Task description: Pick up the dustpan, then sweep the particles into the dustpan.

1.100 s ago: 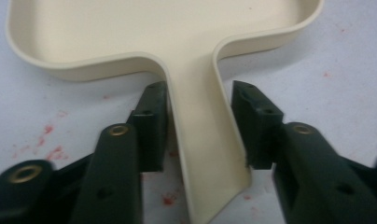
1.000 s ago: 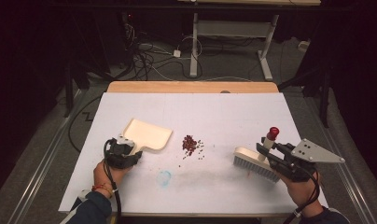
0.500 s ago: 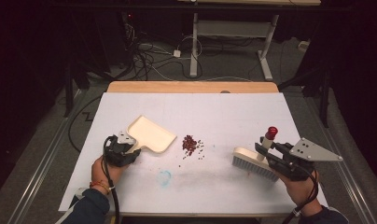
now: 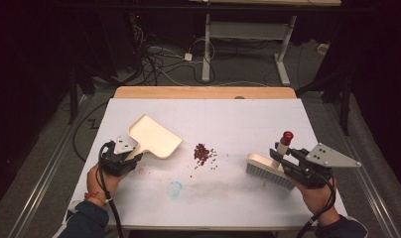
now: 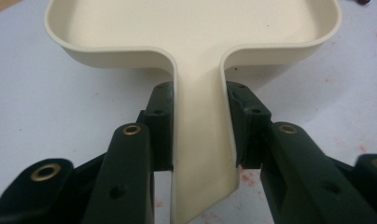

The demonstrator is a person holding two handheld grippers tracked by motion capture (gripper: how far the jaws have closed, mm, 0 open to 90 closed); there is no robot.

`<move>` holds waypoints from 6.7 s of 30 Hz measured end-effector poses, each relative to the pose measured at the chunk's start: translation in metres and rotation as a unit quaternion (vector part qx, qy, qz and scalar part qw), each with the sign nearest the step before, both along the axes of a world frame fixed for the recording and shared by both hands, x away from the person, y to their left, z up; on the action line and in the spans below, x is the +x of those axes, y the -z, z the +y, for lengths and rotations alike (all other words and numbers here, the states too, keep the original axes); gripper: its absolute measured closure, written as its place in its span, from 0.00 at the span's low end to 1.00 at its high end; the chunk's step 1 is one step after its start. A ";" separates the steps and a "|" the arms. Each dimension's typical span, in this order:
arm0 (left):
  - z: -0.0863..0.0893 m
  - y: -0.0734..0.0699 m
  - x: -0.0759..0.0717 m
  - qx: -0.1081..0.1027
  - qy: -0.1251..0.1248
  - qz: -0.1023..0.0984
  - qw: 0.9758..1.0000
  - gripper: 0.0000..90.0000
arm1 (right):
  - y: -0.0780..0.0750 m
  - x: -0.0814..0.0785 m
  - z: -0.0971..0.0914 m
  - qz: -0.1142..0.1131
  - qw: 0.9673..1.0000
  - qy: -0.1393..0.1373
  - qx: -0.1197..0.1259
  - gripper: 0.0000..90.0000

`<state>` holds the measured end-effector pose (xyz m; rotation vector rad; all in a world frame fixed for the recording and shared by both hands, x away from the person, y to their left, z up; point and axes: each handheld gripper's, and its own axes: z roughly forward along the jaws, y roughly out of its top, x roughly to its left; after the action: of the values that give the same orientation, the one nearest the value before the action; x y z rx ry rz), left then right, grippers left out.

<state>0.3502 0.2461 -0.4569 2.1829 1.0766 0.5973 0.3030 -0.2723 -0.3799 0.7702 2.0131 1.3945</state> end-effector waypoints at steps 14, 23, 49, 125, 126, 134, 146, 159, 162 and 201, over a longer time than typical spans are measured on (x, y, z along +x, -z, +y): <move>0.014 -0.010 -0.038 0.002 0.023 0.003 1.000 0.71 | -0.009 0.017 0.006 -0.006 1.000 -0.007 0.011 0.78; 0.011 -0.006 -0.066 0.006 0.053 0.039 0.998 0.71 | -0.017 0.037 0.016 -0.012 1.000 -0.012 0.023 0.78; -0.015 0.008 -0.071 0.022 0.116 0.089 0.989 0.71 | 0.006 0.137 0.112 -0.019 0.999 0.026 0.033 0.78; -0.076 0.019 -0.037 0.030 0.122 0.140 0.982 0.70 | -0.007 0.039 0.157 -0.049 0.997 -0.043 0.041 0.78; -0.076 0.019 -0.037 0.031 0.122 0.139 0.982 0.70 | -0.008 0.039 0.148 -0.045 0.997 -0.038 0.043 0.78; -0.075 0.016 -0.042 0.046 0.125 0.134 0.982 0.71 | 0.000 0.041 0.114 -0.044 0.999 -0.001 0.016 0.78; -0.080 0.015 -0.049 0.055 0.133 0.133 0.981 0.70 | 0.010 0.031 0.086 -0.012 1.000 0.004 -0.016 0.78; -0.085 0.017 -0.051 0.049 0.119 0.128 0.984 0.71 | 0.016 -0.012 0.128 0.004 0.998 -0.057 -0.017 0.78; -0.084 0.018 -0.051 0.045 0.118 0.128 0.984 0.71 | 0.017 -0.015 0.132 -0.001 0.998 -0.061 -0.018 0.78; -0.081 0.016 -0.045 0.054 0.126 0.140 0.981 0.71 | 0.021 0.020 0.137 -0.030 0.997 -0.060 -0.025 0.78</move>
<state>0.3053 0.1652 -0.4727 2.5029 0.9000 0.2455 0.3226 -0.1353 -0.4007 0.5872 2.0687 1.4116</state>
